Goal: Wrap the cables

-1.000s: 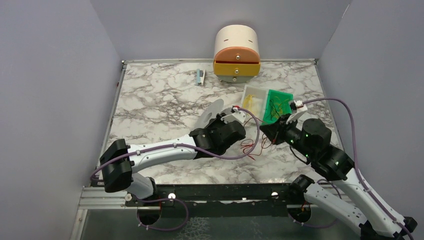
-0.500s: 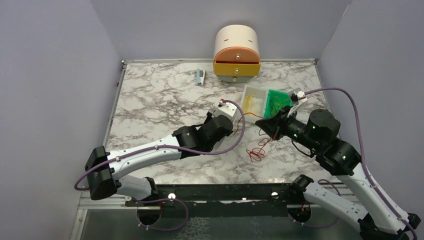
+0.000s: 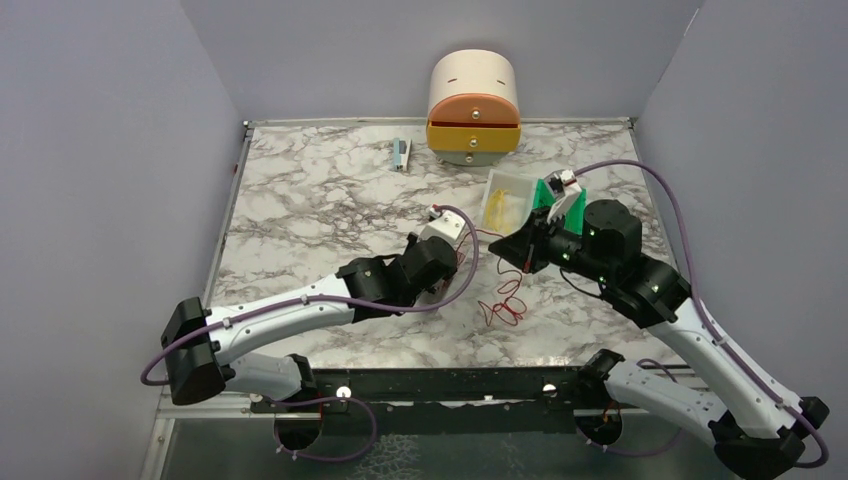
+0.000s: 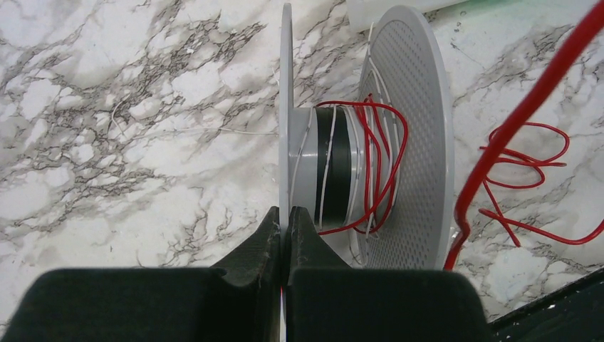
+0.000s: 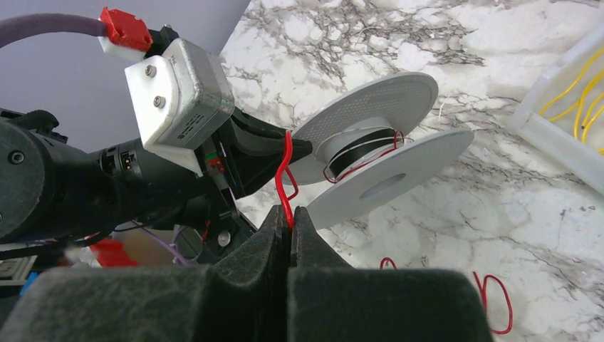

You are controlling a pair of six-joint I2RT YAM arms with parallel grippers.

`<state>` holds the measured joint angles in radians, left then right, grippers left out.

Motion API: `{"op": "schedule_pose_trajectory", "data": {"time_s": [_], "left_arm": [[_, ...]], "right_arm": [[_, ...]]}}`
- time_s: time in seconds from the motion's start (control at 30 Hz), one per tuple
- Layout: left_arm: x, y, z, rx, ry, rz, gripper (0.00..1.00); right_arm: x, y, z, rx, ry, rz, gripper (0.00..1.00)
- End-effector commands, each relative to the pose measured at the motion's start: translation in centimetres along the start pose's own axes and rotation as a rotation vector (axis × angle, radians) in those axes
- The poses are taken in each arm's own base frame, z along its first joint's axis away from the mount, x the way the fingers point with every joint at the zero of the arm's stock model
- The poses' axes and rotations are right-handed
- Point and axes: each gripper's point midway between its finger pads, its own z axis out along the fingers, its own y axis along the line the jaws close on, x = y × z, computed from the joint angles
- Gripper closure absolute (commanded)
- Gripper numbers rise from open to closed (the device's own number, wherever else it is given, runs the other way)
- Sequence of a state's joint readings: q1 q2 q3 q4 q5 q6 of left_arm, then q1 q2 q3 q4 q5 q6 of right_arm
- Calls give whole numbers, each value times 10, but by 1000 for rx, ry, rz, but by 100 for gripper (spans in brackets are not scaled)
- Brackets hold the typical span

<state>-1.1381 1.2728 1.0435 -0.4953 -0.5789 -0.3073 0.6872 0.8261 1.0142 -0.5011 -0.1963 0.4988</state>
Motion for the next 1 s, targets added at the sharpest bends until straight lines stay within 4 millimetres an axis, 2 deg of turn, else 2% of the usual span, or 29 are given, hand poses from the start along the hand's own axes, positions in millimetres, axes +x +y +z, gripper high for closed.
{"op": "schedule_pose_trajectory", "data": {"time_s": [0.0, 0.3, 0.6, 0.97], "left_arm": [[0, -6, -6, 52, -14, -49, 100], [5, 4, -7, 52, -9, -72, 84], [1, 16, -12, 85, -32, -121, 75], [-13, 17, -22, 162, -106, -176, 58]], "right_arm": [[-5, 10, 9, -51, -14, 35, 99], [11, 1, 32, -43, 37, 87, 99], [23, 0, 48, -68, 73, 118, 99], [26, 4, 67, -107, 107, 120, 99]]}}
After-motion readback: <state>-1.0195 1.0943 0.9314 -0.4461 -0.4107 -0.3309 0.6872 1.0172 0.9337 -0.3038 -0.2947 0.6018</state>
